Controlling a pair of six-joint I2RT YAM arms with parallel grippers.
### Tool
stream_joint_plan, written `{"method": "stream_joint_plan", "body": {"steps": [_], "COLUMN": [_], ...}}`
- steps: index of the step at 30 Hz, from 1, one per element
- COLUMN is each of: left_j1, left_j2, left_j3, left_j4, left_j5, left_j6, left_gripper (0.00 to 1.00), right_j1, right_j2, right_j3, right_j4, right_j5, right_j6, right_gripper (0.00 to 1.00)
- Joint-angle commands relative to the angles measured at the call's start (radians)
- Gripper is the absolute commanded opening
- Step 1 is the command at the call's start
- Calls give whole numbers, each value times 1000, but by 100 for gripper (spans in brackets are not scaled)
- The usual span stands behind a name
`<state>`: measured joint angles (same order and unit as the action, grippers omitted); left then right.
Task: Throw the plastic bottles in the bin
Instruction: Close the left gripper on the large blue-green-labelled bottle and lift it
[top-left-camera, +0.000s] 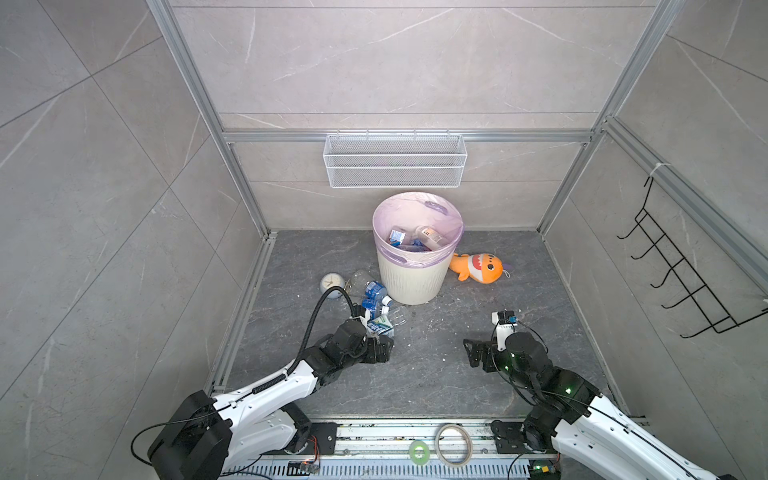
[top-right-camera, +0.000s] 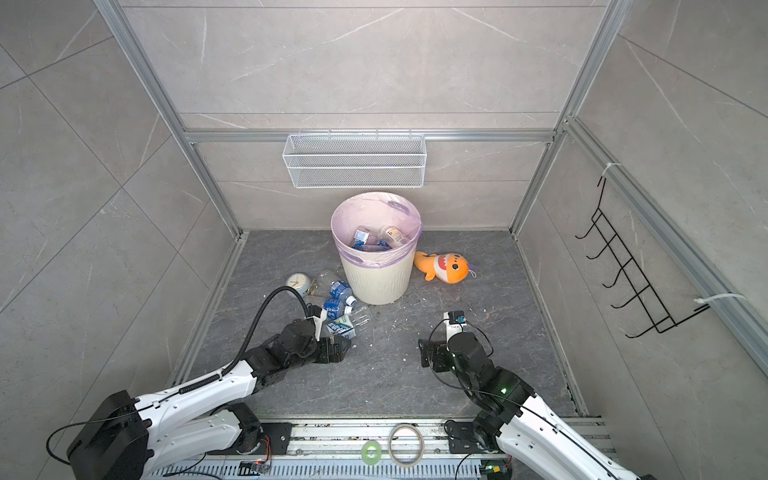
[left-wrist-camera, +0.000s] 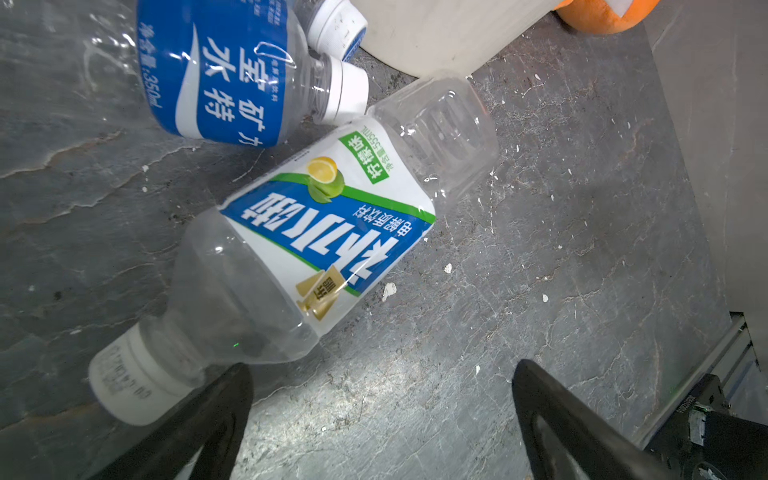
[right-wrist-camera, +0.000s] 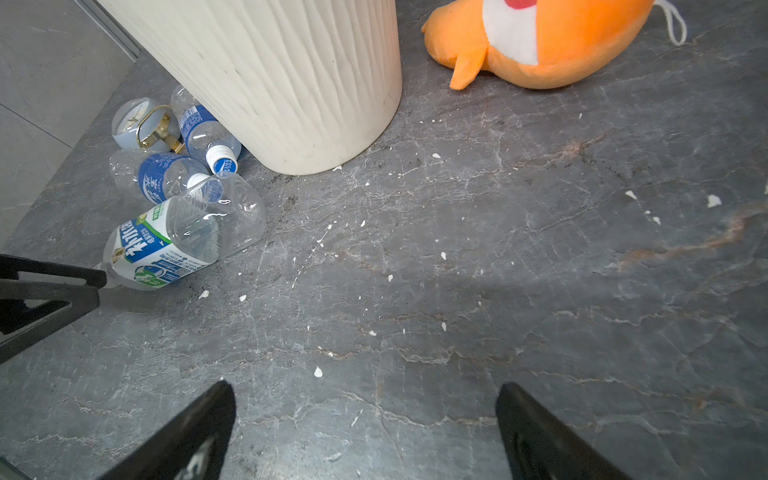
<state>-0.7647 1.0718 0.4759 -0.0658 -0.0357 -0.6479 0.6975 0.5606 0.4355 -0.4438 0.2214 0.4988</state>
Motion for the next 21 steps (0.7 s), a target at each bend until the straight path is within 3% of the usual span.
{"method": "stream_joint_plan", "body": {"steps": [1, 7, 21], "left_j1": [-4, -5, -4], "left_j2": [-33, 17, 360], "left_j3": [87, 223, 466], "left_j4": [-60, -142, -305], "left_j5": [-70, -117, -154], "left_j6": [52, 190, 447], "left_gripper": [100, 98, 87], "right_j1": [5, 6, 5], "right_j2": [-11, -8, -7], "right_j3": [-11, -10, -11], "right_j4": [8, 9, 10], "right_j5": [19, 22, 29], "right_j6": [6, 6, 9], "right_gripper": [100, 100, 100]}}
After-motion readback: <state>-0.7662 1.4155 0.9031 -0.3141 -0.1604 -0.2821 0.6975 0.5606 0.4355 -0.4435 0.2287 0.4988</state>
